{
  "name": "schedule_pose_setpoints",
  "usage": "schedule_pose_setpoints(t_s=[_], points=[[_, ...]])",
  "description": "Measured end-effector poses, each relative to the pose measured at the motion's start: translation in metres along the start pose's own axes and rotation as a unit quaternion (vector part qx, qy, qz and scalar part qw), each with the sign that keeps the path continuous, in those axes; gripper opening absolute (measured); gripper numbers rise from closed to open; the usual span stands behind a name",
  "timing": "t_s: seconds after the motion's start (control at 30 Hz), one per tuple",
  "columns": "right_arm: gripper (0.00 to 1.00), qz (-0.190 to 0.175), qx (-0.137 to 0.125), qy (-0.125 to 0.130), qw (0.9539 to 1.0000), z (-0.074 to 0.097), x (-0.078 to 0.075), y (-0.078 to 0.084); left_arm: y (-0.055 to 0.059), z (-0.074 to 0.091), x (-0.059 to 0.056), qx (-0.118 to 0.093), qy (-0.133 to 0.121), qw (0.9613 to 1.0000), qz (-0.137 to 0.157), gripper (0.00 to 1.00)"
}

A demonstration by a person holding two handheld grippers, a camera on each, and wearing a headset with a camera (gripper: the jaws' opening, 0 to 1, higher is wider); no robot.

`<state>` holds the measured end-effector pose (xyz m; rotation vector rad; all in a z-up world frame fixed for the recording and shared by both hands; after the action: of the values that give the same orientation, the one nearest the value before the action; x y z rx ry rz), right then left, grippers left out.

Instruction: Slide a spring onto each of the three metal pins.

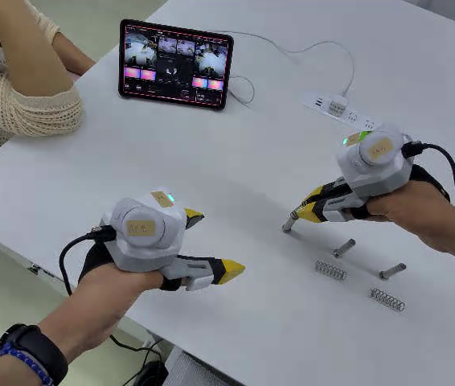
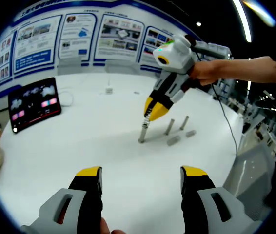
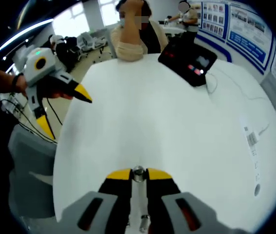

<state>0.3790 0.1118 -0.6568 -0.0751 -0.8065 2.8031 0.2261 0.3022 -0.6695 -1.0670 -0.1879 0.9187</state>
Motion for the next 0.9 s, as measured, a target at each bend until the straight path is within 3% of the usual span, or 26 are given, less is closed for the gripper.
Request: schedule_pose_setpoints(t_s=[0.3, 0.9], points=[[0.12, 0.023, 0.012, -0.001, 0.9997, -0.007, 0.004, -0.001, -0.001, 0.000, -0.002, 0.000, 0.000, 1.0000, -0.001, 0.66], [0.13, 0.024, 0.020, -0.009, 0.9995, -0.026, 0.012, 0.007, 0.002, 0.004, 0.001, 0.001, -0.005, 1.0000, 0.003, 0.66]])
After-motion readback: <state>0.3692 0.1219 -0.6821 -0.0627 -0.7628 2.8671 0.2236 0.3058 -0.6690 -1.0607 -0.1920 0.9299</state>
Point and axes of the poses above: the centre of the closed fingertips' face, and the gripper's own axes: z roughly backward along the fingers, x roughly to its left, y roughly out of its underside, the point moved 9 cm from there along z, roughly backward along the fingers, and after that the axes turned 6 degrees about y, right-handed, at the moved point
